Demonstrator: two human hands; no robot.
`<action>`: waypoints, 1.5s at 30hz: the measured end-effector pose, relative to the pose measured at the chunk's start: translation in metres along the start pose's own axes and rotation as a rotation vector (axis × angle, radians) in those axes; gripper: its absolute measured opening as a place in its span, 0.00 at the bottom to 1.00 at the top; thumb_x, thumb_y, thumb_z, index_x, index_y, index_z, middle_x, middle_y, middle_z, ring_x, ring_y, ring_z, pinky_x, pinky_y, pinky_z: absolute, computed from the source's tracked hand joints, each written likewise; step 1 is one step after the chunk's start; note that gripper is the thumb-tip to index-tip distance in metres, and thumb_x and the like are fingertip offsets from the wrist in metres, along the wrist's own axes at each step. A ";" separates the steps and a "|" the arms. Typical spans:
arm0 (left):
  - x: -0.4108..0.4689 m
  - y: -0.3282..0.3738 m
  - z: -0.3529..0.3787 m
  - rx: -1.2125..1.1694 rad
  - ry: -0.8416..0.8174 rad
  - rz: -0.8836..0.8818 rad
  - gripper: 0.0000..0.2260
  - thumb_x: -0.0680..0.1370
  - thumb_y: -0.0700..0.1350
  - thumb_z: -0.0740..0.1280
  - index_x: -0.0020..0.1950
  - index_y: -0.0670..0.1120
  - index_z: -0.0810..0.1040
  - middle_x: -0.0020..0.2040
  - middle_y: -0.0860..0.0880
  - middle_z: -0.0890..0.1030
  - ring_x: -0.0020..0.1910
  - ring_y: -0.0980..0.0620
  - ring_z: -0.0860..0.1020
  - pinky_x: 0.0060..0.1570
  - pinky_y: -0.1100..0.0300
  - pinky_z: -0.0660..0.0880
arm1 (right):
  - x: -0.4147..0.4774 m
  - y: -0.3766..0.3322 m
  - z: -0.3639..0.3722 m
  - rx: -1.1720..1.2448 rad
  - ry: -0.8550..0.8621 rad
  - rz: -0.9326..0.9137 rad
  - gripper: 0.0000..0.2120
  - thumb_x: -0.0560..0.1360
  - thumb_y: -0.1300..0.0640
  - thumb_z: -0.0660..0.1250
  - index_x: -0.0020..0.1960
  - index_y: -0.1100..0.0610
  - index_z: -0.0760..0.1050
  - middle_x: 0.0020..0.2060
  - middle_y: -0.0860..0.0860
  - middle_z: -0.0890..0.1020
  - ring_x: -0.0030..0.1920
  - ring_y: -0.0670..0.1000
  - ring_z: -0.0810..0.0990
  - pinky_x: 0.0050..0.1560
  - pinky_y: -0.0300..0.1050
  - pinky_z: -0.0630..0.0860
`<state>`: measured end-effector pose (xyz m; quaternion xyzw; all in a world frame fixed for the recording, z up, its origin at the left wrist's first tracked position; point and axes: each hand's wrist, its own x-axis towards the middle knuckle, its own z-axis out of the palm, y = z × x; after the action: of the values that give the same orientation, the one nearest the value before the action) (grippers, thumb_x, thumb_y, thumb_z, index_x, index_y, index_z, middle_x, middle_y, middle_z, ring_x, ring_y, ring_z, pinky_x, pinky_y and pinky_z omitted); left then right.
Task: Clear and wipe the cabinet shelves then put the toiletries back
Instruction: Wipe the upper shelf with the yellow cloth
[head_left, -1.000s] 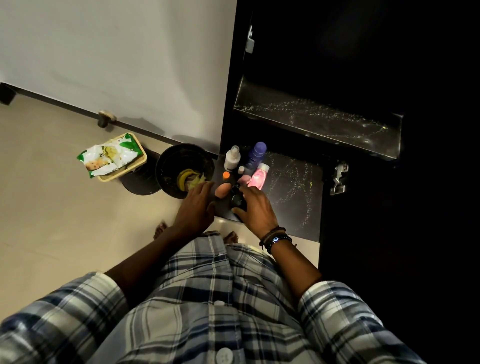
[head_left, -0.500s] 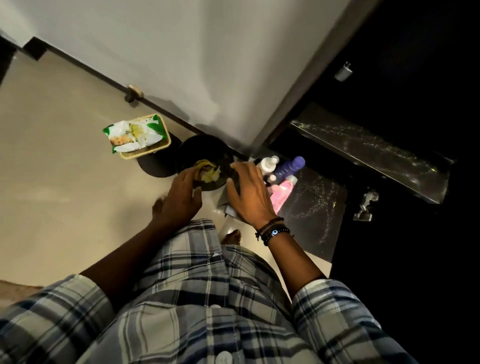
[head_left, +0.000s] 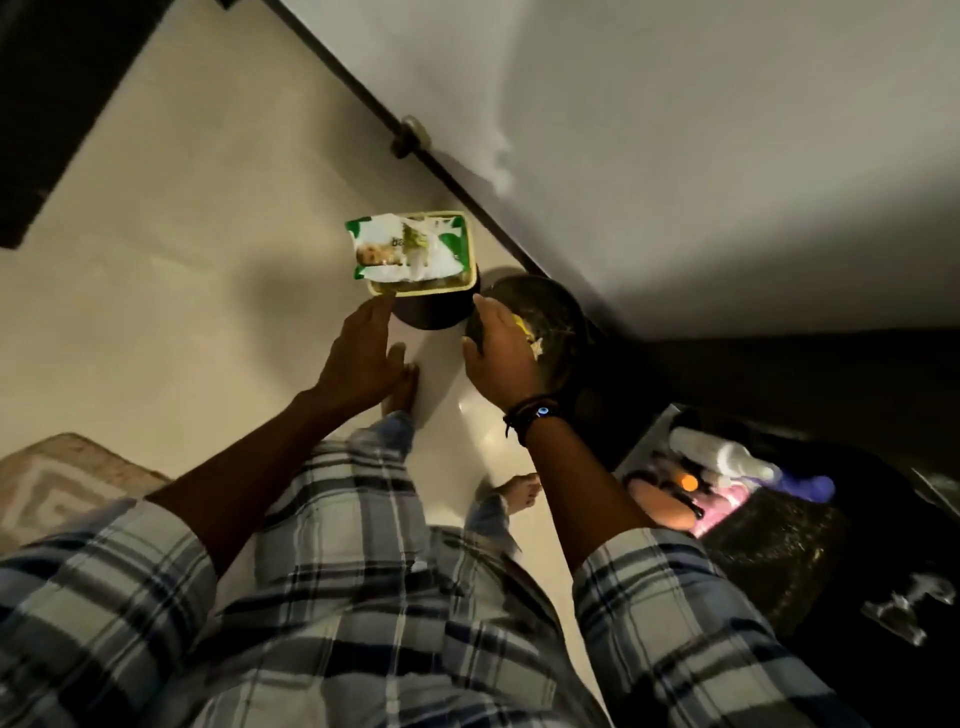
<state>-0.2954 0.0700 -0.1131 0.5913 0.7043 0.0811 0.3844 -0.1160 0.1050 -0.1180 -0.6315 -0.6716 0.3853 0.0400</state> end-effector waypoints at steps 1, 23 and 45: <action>0.009 -0.009 0.000 -0.010 0.010 -0.014 0.30 0.75 0.45 0.62 0.74 0.37 0.58 0.73 0.37 0.63 0.71 0.38 0.63 0.69 0.48 0.61 | 0.015 -0.001 0.010 0.013 -0.021 0.000 0.27 0.74 0.63 0.65 0.72 0.62 0.63 0.71 0.60 0.67 0.70 0.59 0.67 0.70 0.49 0.63; 0.174 -0.143 0.099 -0.144 -0.038 -0.113 0.30 0.73 0.47 0.59 0.73 0.38 0.60 0.71 0.38 0.66 0.70 0.39 0.65 0.68 0.44 0.64 | 0.255 0.038 0.165 -0.367 -0.253 0.012 0.18 0.73 0.62 0.67 0.62 0.61 0.71 0.75 0.52 0.58 0.58 0.61 0.76 0.57 0.51 0.73; 0.160 -0.132 0.091 -0.278 -0.016 -0.163 0.26 0.79 0.39 0.63 0.75 0.43 0.58 0.73 0.44 0.64 0.72 0.46 0.63 0.69 0.54 0.61 | 0.201 0.021 0.156 0.195 0.131 0.011 0.15 0.70 0.65 0.70 0.56 0.66 0.77 0.55 0.58 0.80 0.57 0.55 0.78 0.61 0.49 0.75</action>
<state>-0.3401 0.1447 -0.3227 0.4740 0.7287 0.1415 0.4736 -0.2233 0.2066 -0.3255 -0.6521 -0.6234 0.4071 0.1430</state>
